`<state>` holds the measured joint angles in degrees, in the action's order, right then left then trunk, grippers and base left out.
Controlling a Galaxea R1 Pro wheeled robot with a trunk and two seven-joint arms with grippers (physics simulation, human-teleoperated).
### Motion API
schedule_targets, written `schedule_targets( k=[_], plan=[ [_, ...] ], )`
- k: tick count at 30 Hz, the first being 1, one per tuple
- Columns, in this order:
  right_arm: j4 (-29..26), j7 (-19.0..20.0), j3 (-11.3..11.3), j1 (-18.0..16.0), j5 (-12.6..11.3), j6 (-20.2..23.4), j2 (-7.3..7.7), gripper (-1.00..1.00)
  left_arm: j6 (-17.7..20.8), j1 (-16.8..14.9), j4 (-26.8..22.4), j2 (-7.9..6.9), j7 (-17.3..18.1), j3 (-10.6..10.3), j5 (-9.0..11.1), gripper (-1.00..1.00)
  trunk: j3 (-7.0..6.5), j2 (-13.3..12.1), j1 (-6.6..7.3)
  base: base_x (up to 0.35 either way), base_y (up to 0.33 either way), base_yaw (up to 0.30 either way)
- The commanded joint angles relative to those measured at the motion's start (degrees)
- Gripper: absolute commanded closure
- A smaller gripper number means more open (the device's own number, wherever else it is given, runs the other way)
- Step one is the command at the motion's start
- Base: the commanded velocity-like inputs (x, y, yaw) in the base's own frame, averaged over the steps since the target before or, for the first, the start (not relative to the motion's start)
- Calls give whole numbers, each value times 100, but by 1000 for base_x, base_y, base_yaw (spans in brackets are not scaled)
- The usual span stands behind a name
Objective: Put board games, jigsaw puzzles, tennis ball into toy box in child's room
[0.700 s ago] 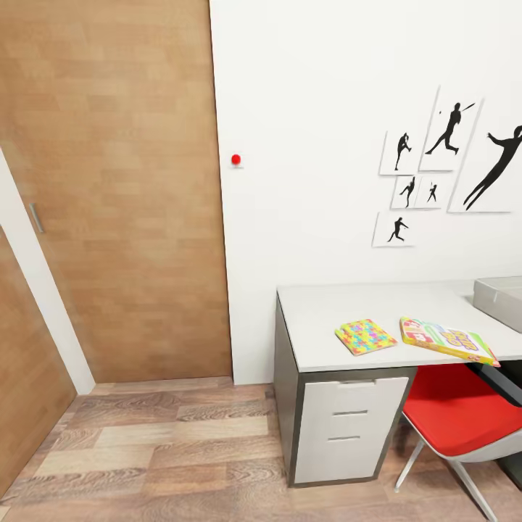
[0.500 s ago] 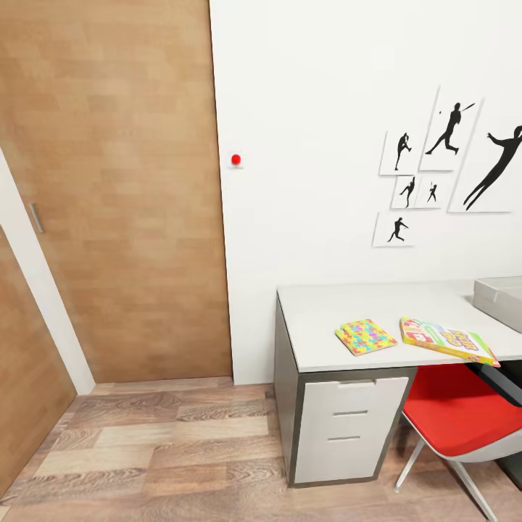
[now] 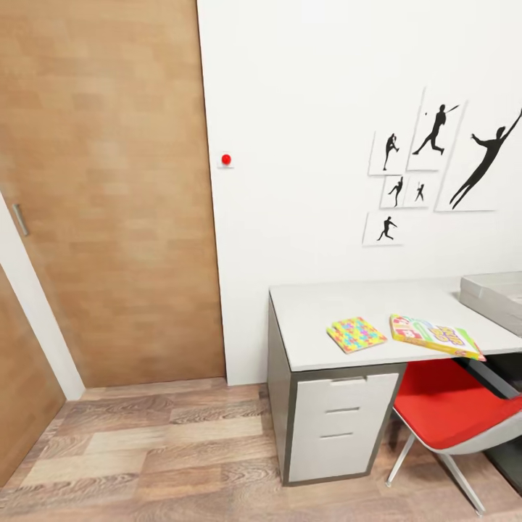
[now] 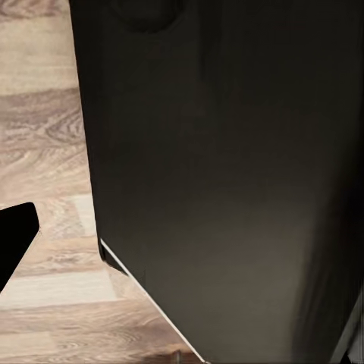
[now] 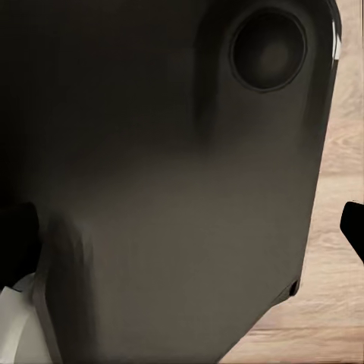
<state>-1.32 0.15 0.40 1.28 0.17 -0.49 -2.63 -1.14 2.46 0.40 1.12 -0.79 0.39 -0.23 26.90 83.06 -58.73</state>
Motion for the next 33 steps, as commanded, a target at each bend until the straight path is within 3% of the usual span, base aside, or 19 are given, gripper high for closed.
schedule_targets(
  k=[1,10,20,21,25,28,33],
  plan=[
    [-8,2,-30,3,-18,-5,11,-100,-11,0,-30,8,-8,1,-5,-100,3,2,0,0,0,-244],
    [-15,3,-321,0,-64,-4,77,-100,-192,0,-298,-1,-9,-10,-7,-100,3,2,0,0,0,-256],
    [-133,-9,-641,-13,-85,14,95,-100,-513,0,-491,-2,-9,5,-10,-100,-171,-399,219,0,0,-262],
    [-202,-12,-1177,-13,-97,20,95,-100,-568,-1,-754,-5,-9,3,-11,-100,-187,-439,241,0,0,-259],
    [-545,-12,-1580,-14,-361,42,125,-100,-487,-23,-1351,-13,-14,5,-12,-100,-248,-600,329,0,0,-182],
    [-959,-18,-1914,-16,-758,53,141,-100,-147,-207,-1816,-15,-32,5,-12,-100,-299,-720,395,0,0,-60],
    [-1539,-72,-2068,-103,-1215,102,133,-100,495,-697,-2056,-19,-38,5,-6,-100,-388,-921,505,0,0,-19]
  ],
)
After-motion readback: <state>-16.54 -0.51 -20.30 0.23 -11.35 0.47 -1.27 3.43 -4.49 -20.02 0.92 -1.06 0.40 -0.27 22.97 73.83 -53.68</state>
